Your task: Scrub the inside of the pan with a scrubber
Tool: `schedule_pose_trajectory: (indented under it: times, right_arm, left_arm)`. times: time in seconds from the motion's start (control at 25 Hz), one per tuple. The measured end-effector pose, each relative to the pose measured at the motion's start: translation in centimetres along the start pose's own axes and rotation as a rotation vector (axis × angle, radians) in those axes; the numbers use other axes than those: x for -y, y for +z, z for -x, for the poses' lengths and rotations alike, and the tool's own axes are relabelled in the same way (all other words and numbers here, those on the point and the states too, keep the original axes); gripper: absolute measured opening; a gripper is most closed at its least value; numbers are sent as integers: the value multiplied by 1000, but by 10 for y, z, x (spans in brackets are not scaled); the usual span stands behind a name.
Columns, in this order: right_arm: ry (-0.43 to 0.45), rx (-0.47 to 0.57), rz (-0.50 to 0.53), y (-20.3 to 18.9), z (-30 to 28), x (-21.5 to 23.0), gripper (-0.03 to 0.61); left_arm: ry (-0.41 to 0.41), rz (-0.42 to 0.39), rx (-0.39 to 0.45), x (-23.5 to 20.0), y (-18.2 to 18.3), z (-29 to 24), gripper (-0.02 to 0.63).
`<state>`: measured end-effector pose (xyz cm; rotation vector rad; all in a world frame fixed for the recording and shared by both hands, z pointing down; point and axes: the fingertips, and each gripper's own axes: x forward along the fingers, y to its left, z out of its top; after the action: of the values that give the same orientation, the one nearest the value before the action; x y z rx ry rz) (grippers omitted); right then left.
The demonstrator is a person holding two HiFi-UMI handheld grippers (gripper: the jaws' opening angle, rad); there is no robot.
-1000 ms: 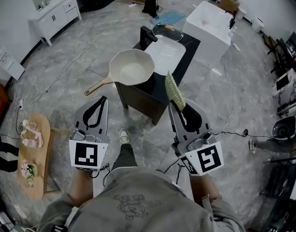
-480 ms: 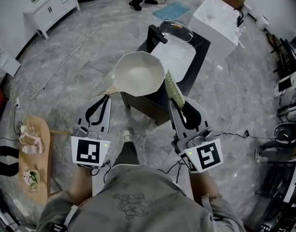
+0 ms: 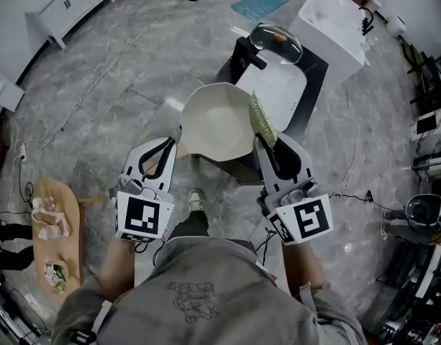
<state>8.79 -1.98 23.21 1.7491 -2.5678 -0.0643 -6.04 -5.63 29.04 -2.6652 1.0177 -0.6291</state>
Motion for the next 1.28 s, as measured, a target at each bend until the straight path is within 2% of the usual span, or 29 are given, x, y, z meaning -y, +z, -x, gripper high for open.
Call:
schedule_pose_trajectory:
  times: [0.28, 0.56, 0.68, 0.84, 0.96, 1.28]
  right_arm:
    - [-28, -53, 10, -14, -48, 11, 75]
    - [-36, -110, 23, -33, -74, 29, 75]
    - [-24, -127, 21, -40, -84, 37, 75]
    - [5, -151, 10, -54, -98, 49, 75]
    - [31, -186, 4, -69, -111, 57, 75]
    - [87, -285, -13, -124, -134, 78, 75]
  left_arm:
    - [-127, 36, -45, -24, -28, -27, 21]
    - [-161, 57, -109, -34, -49, -44, 29]
    - [-198, 50, -171, -29, -60, -50, 150]
    - [-228, 50, -221, -20, -72, -61, 205]
    - [-240, 105, -240, -15, -81, -70, 221]
    - [-230, 79, -398, 1, -130, -87, 245]
